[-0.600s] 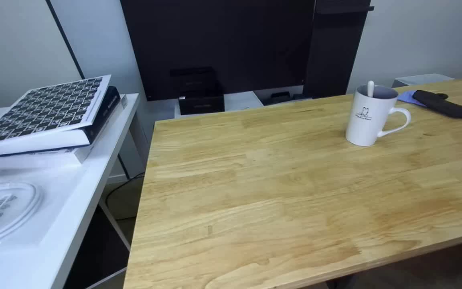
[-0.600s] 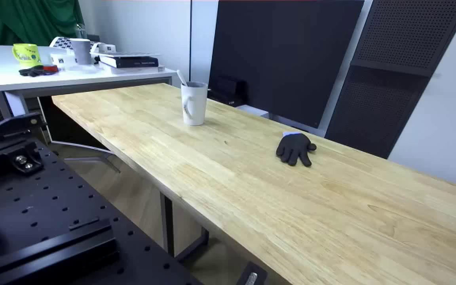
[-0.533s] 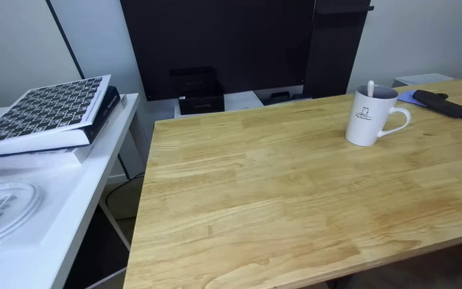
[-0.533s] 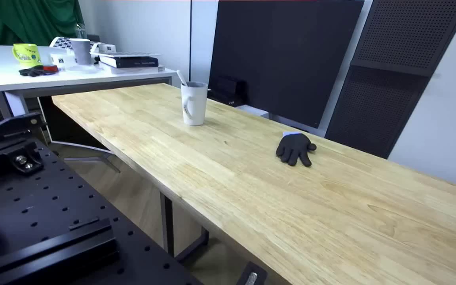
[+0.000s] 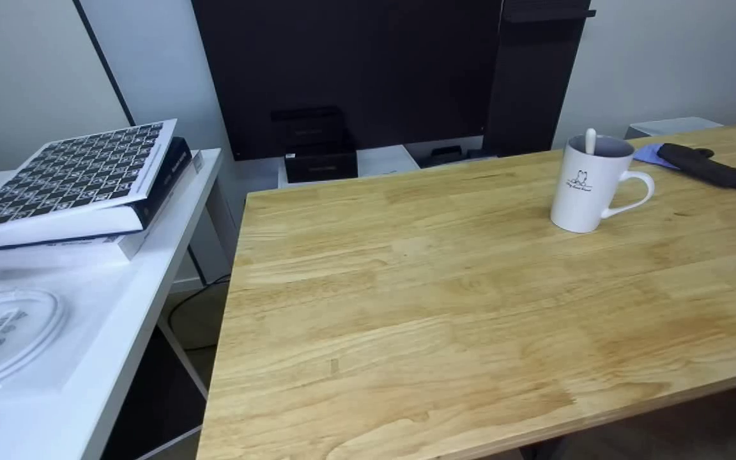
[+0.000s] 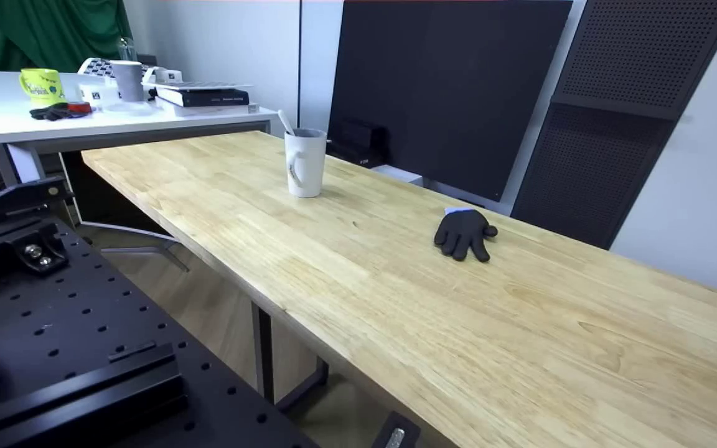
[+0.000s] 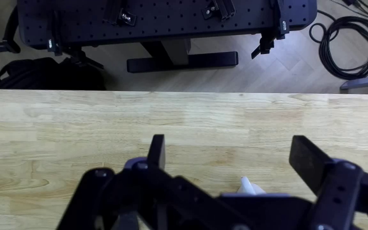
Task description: Take the spoon out of the white mug
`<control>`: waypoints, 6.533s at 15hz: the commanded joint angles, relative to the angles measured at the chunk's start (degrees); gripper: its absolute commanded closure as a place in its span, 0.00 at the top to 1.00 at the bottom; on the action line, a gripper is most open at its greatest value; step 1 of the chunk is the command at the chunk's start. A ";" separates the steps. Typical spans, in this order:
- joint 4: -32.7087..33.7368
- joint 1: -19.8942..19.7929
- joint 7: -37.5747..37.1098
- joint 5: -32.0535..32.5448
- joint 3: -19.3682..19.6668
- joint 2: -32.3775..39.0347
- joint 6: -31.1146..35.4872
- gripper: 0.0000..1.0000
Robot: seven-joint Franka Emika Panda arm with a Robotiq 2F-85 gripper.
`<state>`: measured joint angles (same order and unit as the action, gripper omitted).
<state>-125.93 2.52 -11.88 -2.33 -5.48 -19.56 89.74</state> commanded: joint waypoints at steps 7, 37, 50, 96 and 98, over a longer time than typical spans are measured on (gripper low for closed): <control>1.24 1.76 0.70 9.94 -4.20 4.43 2.62 1.00; 16.45 15.20 2.33 29.67 -6.62 37.83 22.33 1.00; 16.87 17.18 -5.08 41.00 -3.67 43.14 26.96 1.00; 25.50 20.77 -5.46 36.36 -0.96 55.27 27.17 0.88; 25.45 20.86 -5.42 35.51 -0.94 55.13 26.91 0.99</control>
<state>-101.92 22.48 -16.88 34.61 -6.95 35.34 118.45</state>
